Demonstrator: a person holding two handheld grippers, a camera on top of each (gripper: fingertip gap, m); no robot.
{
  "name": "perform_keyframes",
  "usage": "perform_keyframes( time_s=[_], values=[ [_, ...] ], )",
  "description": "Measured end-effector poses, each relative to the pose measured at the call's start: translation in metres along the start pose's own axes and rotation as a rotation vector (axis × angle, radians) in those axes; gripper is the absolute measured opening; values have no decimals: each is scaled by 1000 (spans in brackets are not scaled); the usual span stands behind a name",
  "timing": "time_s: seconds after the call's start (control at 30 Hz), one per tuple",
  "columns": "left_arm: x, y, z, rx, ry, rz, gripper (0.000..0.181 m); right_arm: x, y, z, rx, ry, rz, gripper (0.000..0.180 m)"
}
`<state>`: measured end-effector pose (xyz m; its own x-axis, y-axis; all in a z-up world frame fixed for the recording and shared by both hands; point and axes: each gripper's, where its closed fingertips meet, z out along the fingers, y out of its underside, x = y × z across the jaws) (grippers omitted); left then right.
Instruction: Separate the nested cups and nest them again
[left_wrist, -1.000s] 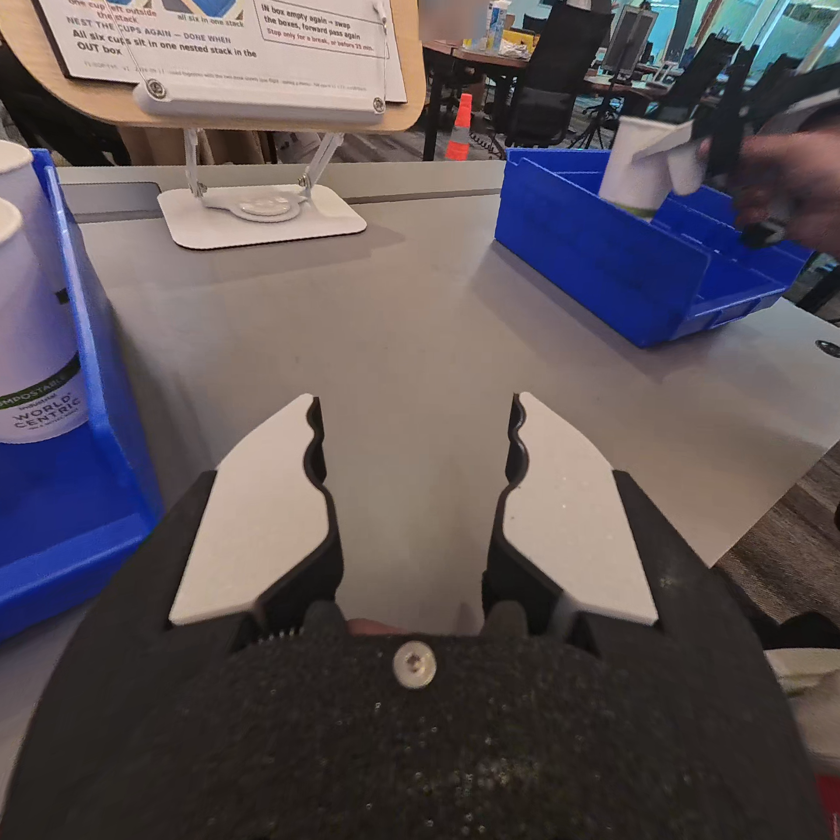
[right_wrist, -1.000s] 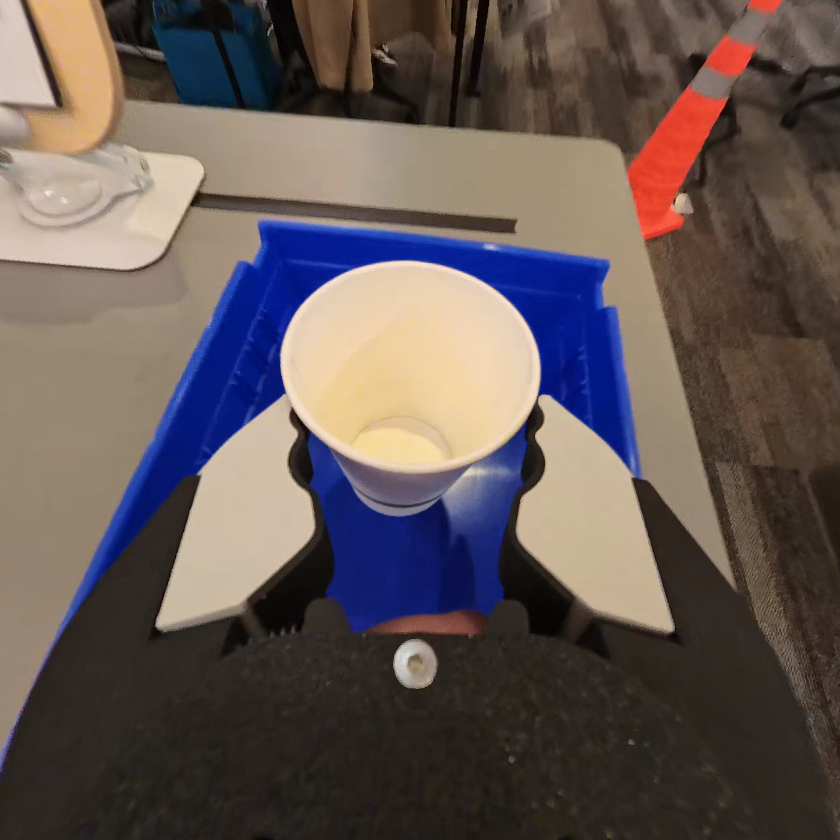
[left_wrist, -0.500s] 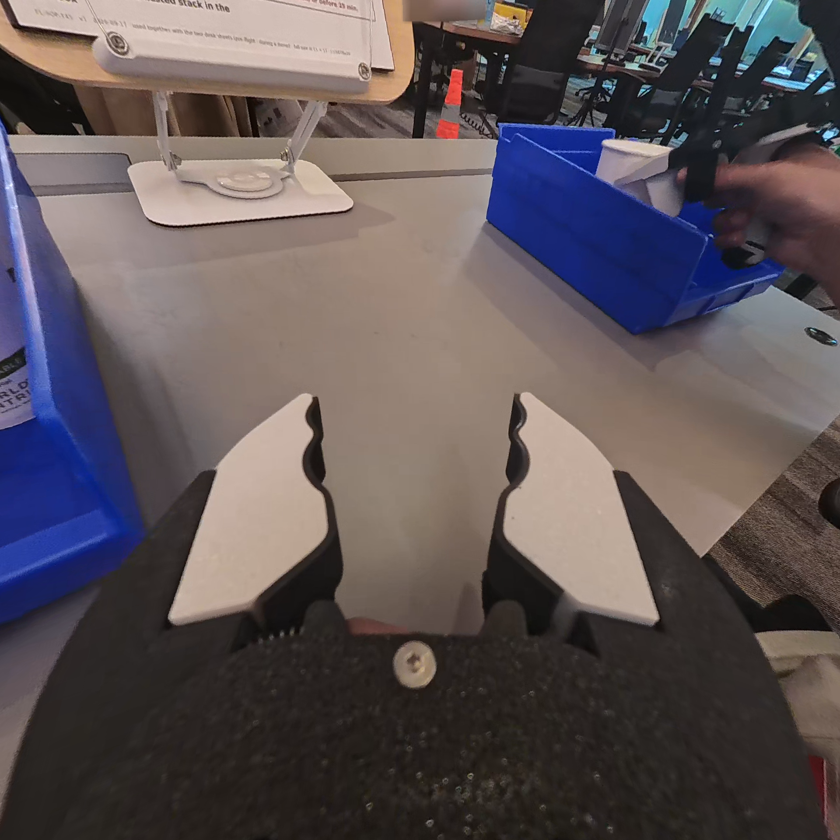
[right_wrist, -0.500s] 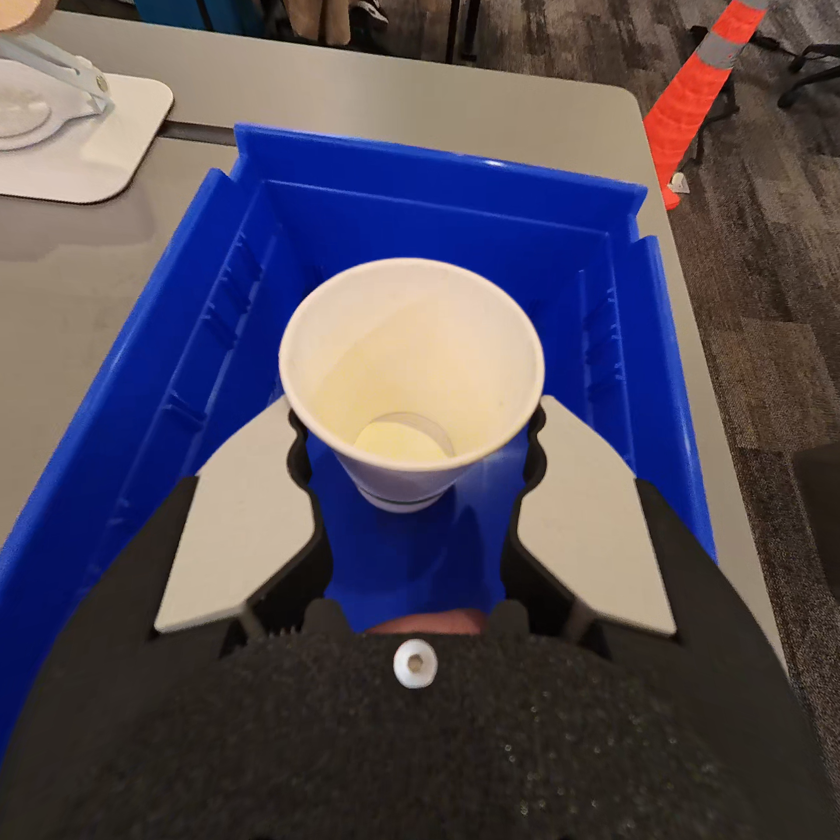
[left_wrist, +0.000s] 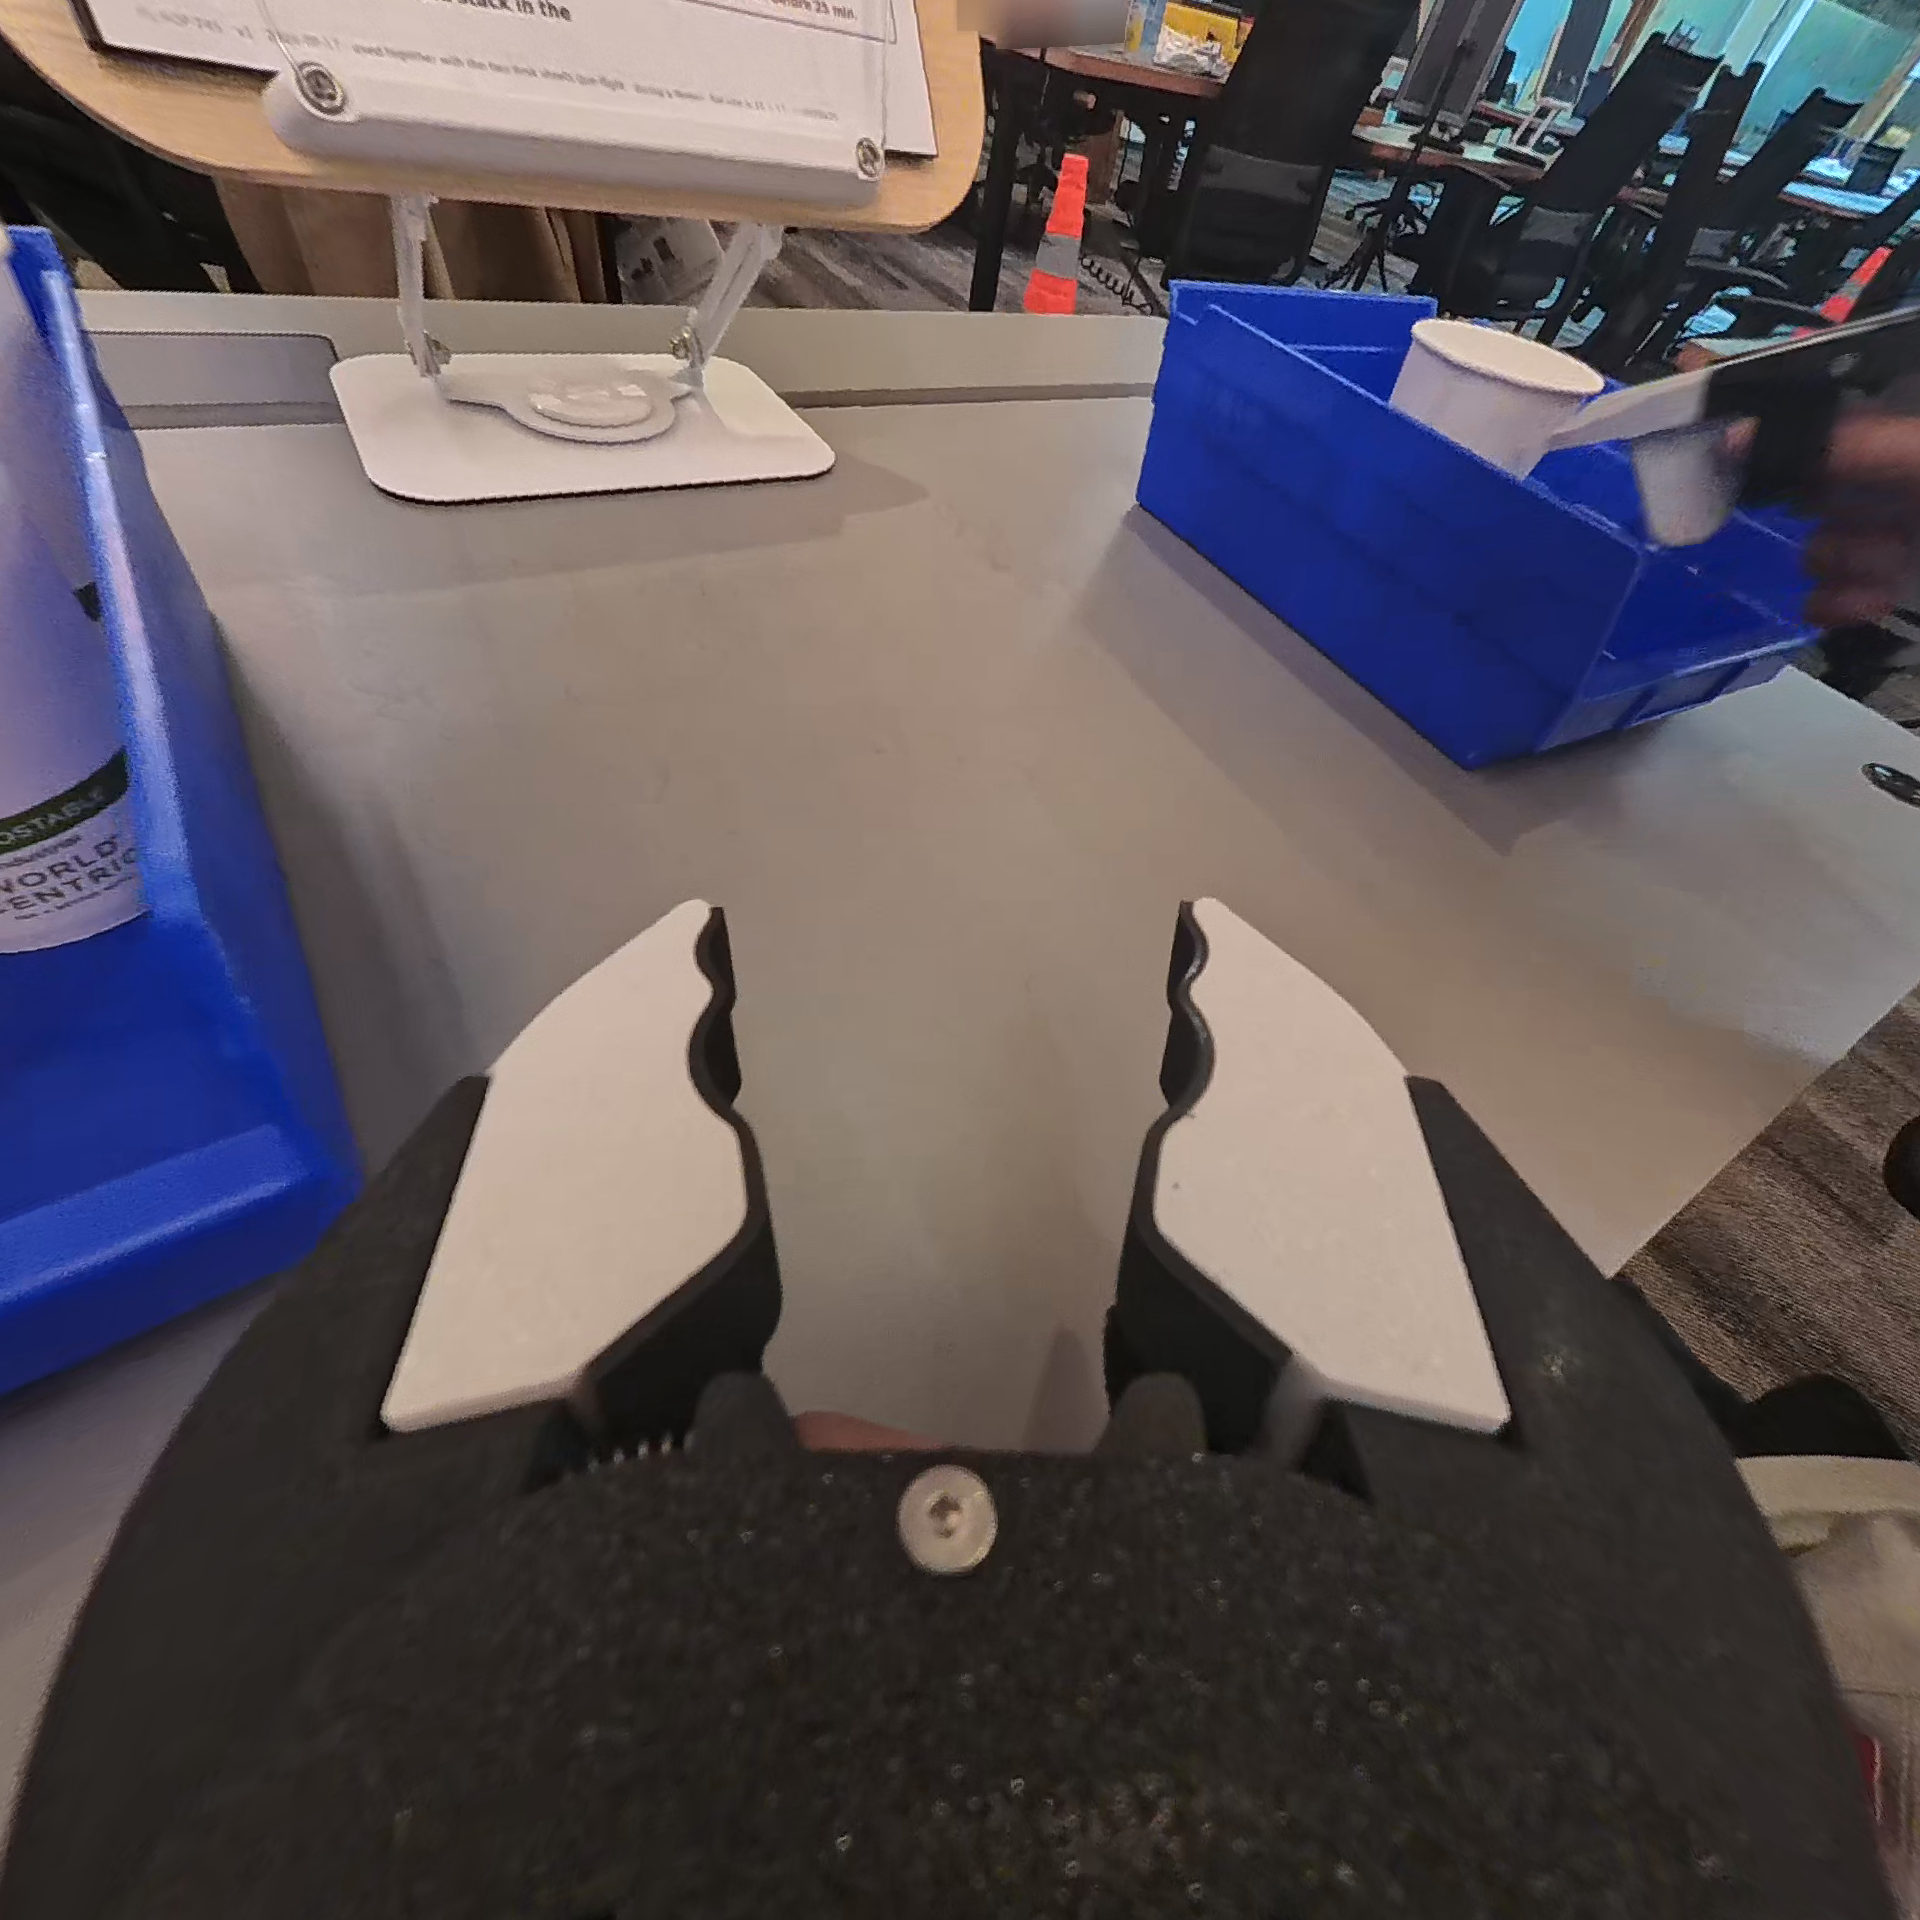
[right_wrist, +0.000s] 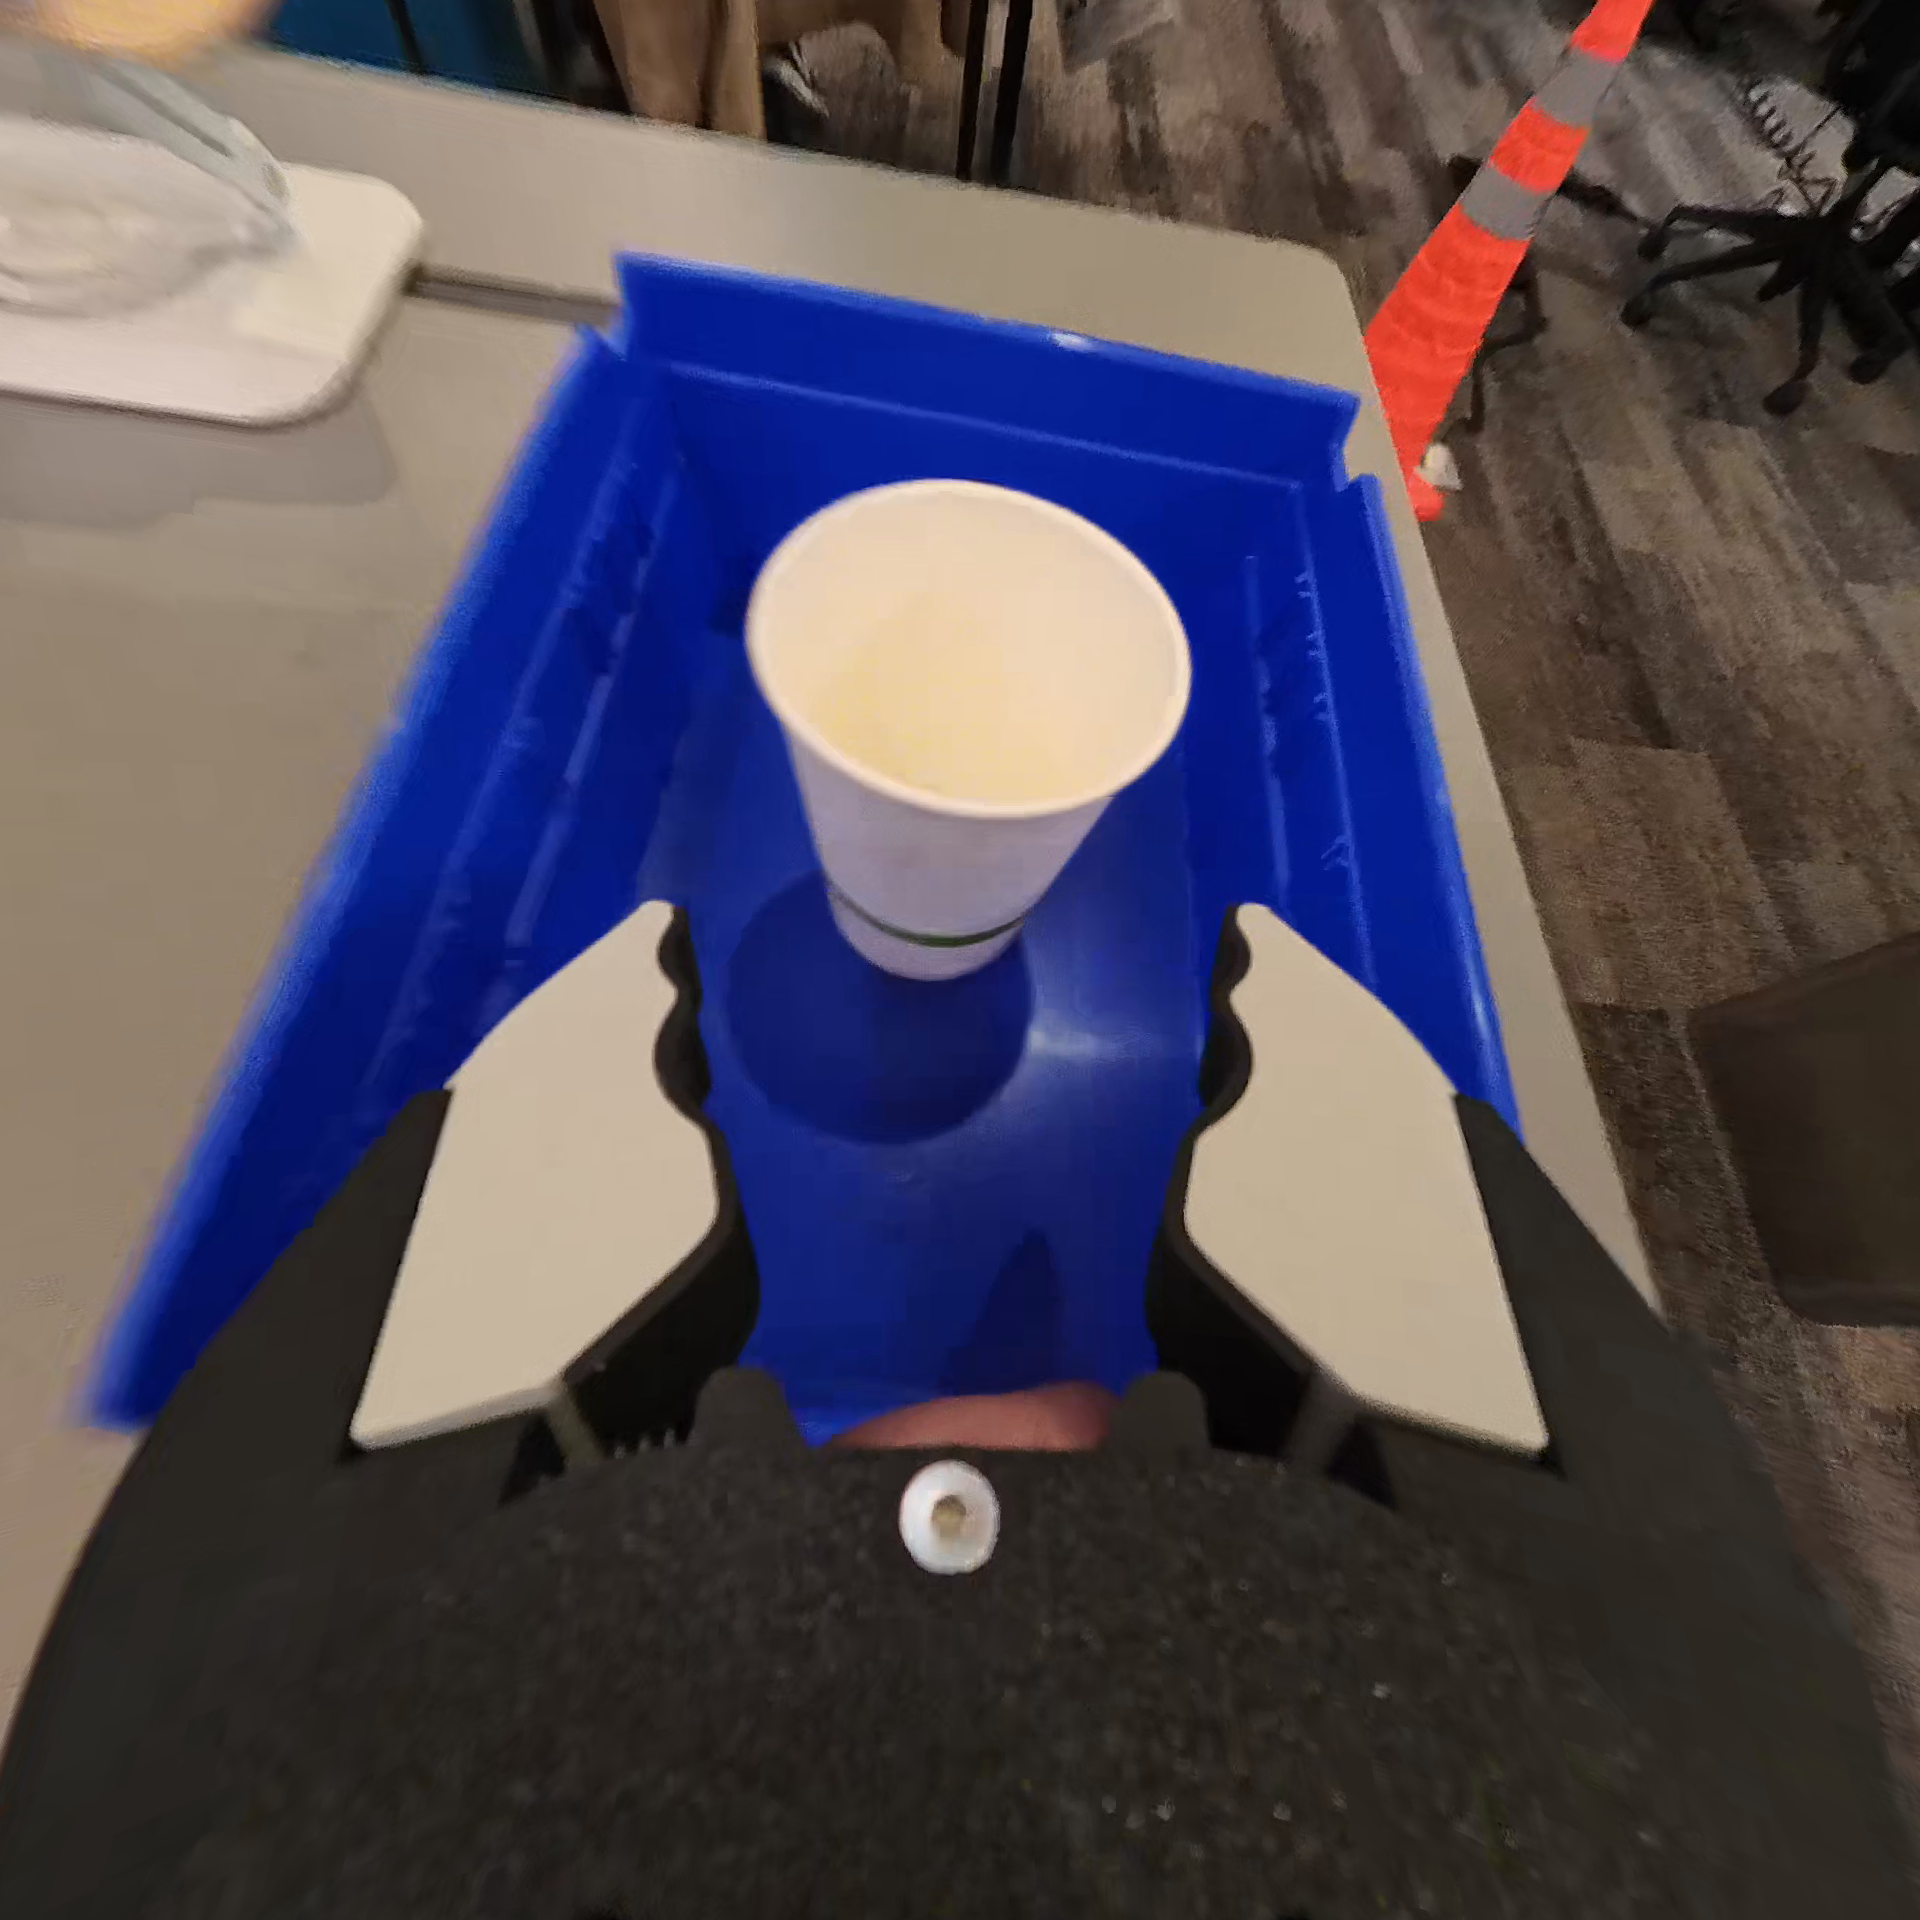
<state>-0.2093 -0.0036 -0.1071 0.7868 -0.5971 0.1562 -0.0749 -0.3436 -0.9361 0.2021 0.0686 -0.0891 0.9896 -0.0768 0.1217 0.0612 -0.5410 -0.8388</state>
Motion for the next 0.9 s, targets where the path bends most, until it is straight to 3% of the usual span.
perform_keyframes(
  time_s=[0.07, 0.17, 0.33, 0.47, 0.67, 0.9],
  values=[
    [-4, -1, -1, 4, -21, 1, 80, -30, -11, -30, 112, -110, 50, 90],
    [-11, -2, -2, 7, -51, -1, 80, -111, -25, -83, 293, -423, 37, 87],
    [-28, -3, -13, 6, -139, -35, 81, -242, 14, -144, 240, -960, 21, 86],
    [-67, -4, -46, 45, -335, -102, 81, -287, 57, -142, 116, -1054, -30, 84],
    [-186, 8, -103, 12, -745, -193, 95, -300, 74, -136, 55, -1119, -100, 82],
    [-251, -7, -84, -6, -809, -181, 102, -273, 60, -124, 94, -1045, -153, 80]
  ],
)
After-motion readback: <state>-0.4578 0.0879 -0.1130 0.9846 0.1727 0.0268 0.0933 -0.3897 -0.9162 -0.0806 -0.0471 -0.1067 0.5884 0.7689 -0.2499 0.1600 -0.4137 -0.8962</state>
